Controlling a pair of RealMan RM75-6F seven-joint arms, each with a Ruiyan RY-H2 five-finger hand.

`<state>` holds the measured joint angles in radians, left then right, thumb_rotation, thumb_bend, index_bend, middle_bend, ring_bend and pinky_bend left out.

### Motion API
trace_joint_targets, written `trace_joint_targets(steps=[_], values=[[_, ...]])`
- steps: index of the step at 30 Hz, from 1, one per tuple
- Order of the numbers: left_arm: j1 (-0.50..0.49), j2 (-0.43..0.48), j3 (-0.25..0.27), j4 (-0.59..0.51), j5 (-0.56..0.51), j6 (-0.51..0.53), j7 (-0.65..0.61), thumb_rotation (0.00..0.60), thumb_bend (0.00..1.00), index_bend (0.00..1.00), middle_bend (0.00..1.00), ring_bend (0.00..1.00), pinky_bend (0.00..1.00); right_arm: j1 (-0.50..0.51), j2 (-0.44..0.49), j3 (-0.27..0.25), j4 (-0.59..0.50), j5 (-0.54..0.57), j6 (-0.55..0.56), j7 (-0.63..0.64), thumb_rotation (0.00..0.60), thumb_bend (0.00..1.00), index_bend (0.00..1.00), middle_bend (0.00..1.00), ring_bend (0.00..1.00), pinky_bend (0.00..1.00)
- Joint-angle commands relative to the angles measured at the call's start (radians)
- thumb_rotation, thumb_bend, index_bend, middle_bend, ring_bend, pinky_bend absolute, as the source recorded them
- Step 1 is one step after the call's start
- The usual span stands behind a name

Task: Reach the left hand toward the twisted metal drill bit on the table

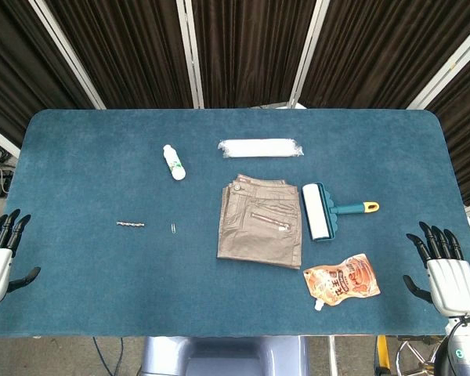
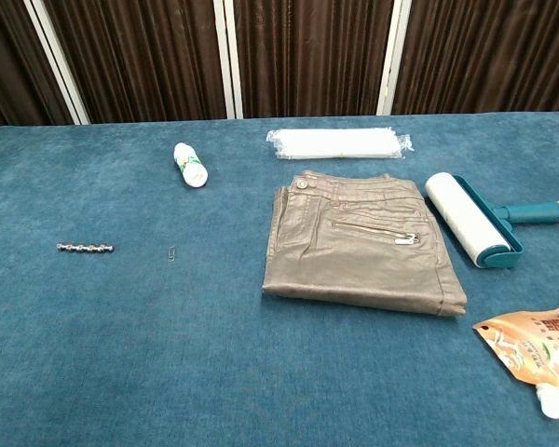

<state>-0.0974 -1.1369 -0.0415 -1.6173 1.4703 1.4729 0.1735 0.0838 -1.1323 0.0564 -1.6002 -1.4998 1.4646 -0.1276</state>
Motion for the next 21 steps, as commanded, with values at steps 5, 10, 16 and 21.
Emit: trace_joint_targets(steps=[5, 10, 16, 21], values=[[0.0, 0.003, 0.0, -0.002, -0.006, -0.004, 0.003, 0.6, 0.21, 0.06, 0.0, 0.0, 0.0, 0.001, 0.001, 0.0, -0.002, -0.001, 0.0, -0.003, 0.6, 0.16, 0.17, 0.01, 0.0, 0.0], [0.001, 0.005, 0.002, -0.004, -0.006, -0.006, 0.002, 0.6, 0.21, 0.07, 0.0, 0.0, 0.0, -0.001, 0.001, -0.001, -0.006, -0.002, 0.002, -0.004, 0.6, 0.16, 0.17, 0.01, 0.0, 0.0], [-0.004, 0.005, 0.002, -0.009, -0.011, -0.017, 0.005, 0.6, 0.21, 0.07, 0.0, 0.0, 0.0, -0.001, 0.002, 0.0, -0.005, 0.004, 0.0, -0.006, 0.6, 0.16, 0.17, 0.01, 0.0, 0.0], [-0.005, 0.006, 0.001, -0.012, -0.019, -0.024, 0.009, 0.6, 0.21, 0.08, 0.0, 0.0, 0.0, 0.001, 0.001, 0.0, -0.007, 0.01, -0.006, -0.01, 0.6, 0.16, 0.17, 0.01, 0.0, 0.0]])
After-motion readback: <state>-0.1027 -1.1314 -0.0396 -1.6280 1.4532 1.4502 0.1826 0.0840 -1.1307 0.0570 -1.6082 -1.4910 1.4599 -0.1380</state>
